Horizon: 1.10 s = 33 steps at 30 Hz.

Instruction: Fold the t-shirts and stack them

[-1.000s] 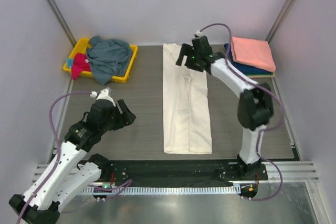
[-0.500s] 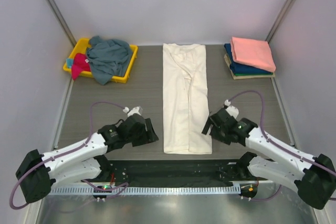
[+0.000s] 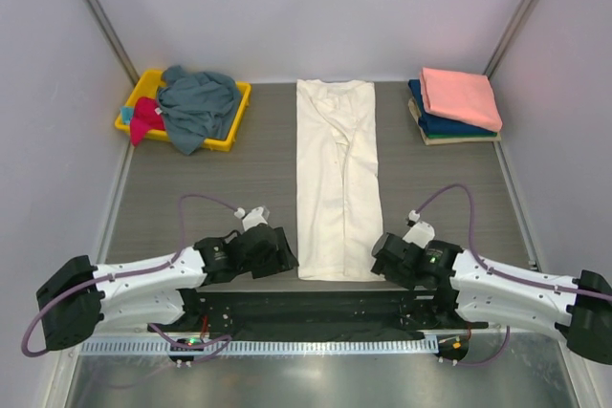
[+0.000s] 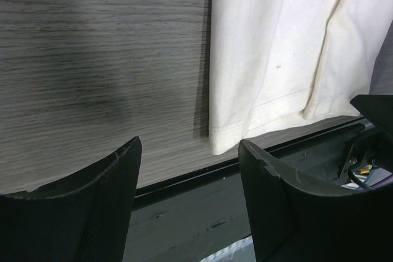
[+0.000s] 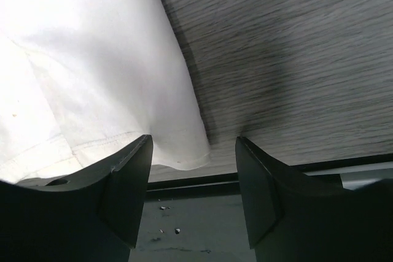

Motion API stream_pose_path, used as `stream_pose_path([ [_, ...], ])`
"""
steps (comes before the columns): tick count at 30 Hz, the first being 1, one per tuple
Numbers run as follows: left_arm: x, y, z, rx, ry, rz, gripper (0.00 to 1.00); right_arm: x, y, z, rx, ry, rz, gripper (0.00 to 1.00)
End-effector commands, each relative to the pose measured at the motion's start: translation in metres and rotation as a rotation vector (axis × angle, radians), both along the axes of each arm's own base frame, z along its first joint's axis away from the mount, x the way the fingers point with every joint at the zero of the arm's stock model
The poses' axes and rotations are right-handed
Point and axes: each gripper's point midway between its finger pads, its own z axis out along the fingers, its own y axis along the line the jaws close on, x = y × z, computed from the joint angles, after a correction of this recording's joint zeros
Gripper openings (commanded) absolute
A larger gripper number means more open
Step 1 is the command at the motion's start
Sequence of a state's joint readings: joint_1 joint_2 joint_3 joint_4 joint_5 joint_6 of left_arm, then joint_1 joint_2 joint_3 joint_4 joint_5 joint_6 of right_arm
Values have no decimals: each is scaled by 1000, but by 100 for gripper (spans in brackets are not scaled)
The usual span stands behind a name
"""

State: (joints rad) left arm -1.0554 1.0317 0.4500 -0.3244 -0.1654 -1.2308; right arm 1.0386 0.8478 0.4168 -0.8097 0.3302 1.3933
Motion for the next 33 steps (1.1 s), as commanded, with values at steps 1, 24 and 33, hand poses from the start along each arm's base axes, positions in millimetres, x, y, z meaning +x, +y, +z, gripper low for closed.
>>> stream_pose_path([
  [1,7,-7,2,-37,-34,41,65,12,-6,4,5,-71,-84,62],
  [24,8,-53,-21,-25,-36,7,23,19,-2,-1,-24,-106,-18,9],
  [33,-34,-61,9,-28,-41,-25,0,6,6,23,69,-80,19,1],
])
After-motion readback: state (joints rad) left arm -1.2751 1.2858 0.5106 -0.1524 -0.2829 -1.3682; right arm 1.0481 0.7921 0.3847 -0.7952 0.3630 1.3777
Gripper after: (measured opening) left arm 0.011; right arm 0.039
